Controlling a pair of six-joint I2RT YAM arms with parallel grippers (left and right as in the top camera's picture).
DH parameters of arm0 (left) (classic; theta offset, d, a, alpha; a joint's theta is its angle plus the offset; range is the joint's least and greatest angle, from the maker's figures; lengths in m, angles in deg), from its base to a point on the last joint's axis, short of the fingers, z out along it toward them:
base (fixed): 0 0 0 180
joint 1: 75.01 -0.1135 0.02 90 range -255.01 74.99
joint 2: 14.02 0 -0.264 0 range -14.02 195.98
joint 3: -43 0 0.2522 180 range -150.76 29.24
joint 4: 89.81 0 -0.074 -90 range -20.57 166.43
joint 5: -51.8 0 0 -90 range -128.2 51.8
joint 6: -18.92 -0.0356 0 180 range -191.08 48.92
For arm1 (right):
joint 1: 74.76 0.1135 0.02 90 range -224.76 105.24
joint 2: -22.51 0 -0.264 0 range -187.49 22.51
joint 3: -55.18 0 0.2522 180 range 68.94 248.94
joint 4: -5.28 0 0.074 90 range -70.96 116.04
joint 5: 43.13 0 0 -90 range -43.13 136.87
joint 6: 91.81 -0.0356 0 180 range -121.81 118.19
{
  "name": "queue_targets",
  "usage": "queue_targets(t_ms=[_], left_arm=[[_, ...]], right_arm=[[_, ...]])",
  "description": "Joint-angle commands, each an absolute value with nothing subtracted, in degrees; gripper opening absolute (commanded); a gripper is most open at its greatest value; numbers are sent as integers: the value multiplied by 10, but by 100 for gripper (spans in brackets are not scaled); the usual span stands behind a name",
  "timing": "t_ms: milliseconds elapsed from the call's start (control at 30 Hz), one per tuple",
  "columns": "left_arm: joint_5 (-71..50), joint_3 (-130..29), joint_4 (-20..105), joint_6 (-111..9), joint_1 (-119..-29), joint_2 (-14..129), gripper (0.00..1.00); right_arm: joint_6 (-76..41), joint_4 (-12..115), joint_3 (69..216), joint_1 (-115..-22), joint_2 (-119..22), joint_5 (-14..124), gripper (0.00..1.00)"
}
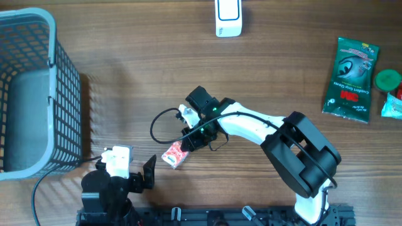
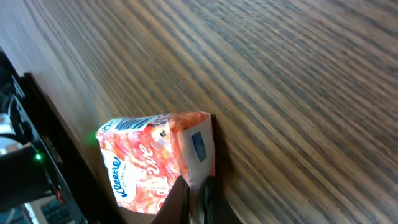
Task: Scan the item barcode
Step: 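Lift the pink tissue pack and hold it under the white scanner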
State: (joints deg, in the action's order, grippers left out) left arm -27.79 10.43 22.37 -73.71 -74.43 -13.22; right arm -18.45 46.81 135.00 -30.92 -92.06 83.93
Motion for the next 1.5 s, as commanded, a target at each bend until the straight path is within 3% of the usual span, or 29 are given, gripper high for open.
queue_targets(t_ms=[0, 200, 433, 633, 800, 900, 1233, 1367, 1467], left_arm=[[-271, 105, 223, -734, -748, -136, 100], [-271, 105, 223, -734, -748, -136, 100], [-271, 105, 223, -734, -748, -136, 100], [-271, 105, 223, -734, -748, -136, 100], [-271, 105, 223, -734, -748, -136, 100], [-271, 105, 223, -734, -748, -136, 100], [-271, 105, 223, -734, -748, -136, 100], [-271, 105, 223, -734, -748, -136, 100], [-271, 105, 223, -734, -748, -136, 100]], right_arm=[[-191, 446, 1356, -309, -936, 840, 4], [-89, 415, 1356, -341, -903, 895, 4], [74, 429, 1356, -413, -805, 1078, 4], [379, 530, 1356, -485, -729, 1369, 4], [621, 692, 1356, -495, -721, 1394, 4], [684, 720, 1356, -495, -721, 1399, 4], [644, 698, 1356, -496, -721, 1399, 4], [340, 578, 1356, -498, -721, 1391, 4], [-54, 443, 1356, -505, -721, 1255, 4]])
